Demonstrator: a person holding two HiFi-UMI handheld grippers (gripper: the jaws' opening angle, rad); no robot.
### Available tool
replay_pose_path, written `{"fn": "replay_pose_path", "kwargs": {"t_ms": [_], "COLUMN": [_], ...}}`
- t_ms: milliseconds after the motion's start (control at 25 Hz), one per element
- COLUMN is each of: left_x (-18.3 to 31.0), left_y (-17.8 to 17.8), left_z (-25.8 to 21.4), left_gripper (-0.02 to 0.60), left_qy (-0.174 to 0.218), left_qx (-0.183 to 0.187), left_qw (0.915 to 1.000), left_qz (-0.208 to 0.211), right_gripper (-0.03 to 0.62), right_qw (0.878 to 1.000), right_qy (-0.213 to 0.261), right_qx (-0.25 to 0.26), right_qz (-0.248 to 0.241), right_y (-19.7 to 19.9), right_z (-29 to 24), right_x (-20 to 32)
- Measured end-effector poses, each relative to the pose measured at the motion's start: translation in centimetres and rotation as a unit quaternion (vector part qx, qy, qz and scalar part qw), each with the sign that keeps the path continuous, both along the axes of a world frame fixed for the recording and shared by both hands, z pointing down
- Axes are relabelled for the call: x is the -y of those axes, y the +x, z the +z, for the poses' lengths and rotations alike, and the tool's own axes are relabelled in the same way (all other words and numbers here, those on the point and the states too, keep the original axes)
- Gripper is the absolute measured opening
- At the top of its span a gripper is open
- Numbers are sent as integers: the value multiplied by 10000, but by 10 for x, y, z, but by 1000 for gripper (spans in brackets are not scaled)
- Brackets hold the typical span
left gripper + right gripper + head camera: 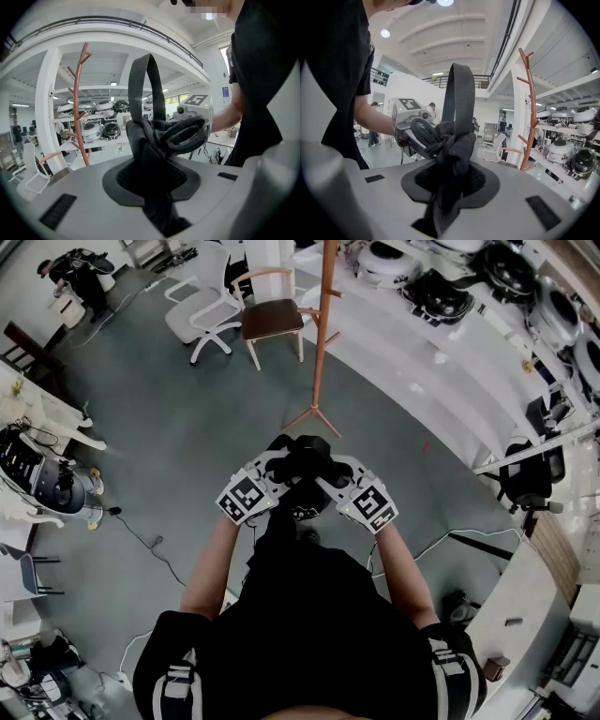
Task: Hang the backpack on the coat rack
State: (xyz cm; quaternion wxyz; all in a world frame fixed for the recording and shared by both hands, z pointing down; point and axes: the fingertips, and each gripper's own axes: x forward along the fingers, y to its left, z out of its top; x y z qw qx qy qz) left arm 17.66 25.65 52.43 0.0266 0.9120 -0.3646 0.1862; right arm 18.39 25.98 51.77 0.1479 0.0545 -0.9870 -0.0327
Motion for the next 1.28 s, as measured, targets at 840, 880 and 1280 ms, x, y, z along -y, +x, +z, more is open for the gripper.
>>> {"fn": "replay_pose_path", "kwargs": {"t_ms": [840, 880, 1280], "left_x": [18, 19, 46], "left_y": [-9, -12, -54], "left_z": [-12, -11, -6], "left_gripper": [98, 98, 98], "left_qy": [58, 45, -62], "left_qx": [-21, -27, -81], "left_qw": [10000, 10000, 9992], "left_qz": [33, 49, 376], "right_gripper": [110, 110, 110], "right_qw": [9998, 9998, 9990], "right_qy": [87, 72, -122], "right_qx": [-71, -47, -131], "right_qz": [144, 167, 408], "right_y": [-5, -9, -53], "right_z": [-4, -5, -3], "right_x": [21, 21, 47]}}
